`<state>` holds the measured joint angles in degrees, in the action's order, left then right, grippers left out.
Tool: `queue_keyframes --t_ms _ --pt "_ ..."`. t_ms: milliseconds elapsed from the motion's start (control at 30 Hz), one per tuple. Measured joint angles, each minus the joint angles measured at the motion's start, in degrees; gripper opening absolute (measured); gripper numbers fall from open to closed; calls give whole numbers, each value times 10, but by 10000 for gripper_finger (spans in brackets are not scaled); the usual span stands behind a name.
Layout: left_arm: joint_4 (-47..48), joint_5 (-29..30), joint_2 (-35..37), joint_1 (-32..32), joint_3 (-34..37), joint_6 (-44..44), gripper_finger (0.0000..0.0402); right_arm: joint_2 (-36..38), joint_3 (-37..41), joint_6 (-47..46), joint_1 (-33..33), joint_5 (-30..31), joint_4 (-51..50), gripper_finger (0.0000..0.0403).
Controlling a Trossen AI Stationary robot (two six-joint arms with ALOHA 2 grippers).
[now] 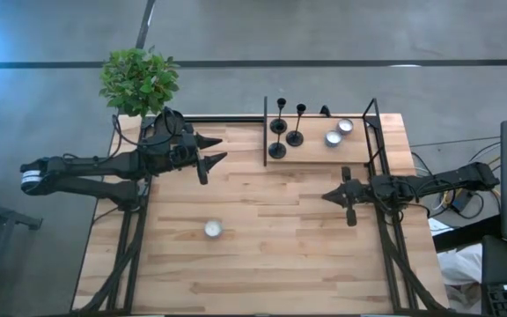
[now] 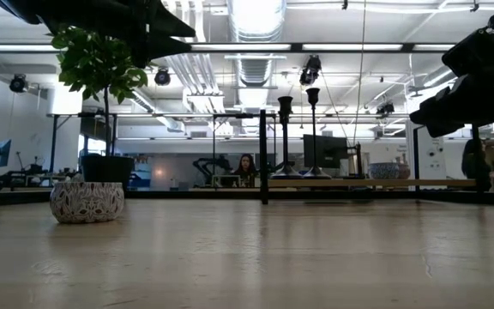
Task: Pick & Place candle stick holders
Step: Put the red scented candle on the shelf
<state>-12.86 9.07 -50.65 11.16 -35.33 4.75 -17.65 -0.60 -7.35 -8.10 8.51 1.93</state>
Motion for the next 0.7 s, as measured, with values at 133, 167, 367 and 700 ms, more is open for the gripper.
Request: queue_keyframes --t_ms 133,167,367,700 --pt "0 0 0 0 0 0 236 0 0 0 0 0 0 9" --pt "0 0 0 0 0 0 236 0 0 0 0 0 0 9" --pt "-3 -8 0 -1 0 69 236 0 0 0 0 0 0 9" --pt "-2 -31 0 0 0 262 236 0 0 -1 0 0 1 9"
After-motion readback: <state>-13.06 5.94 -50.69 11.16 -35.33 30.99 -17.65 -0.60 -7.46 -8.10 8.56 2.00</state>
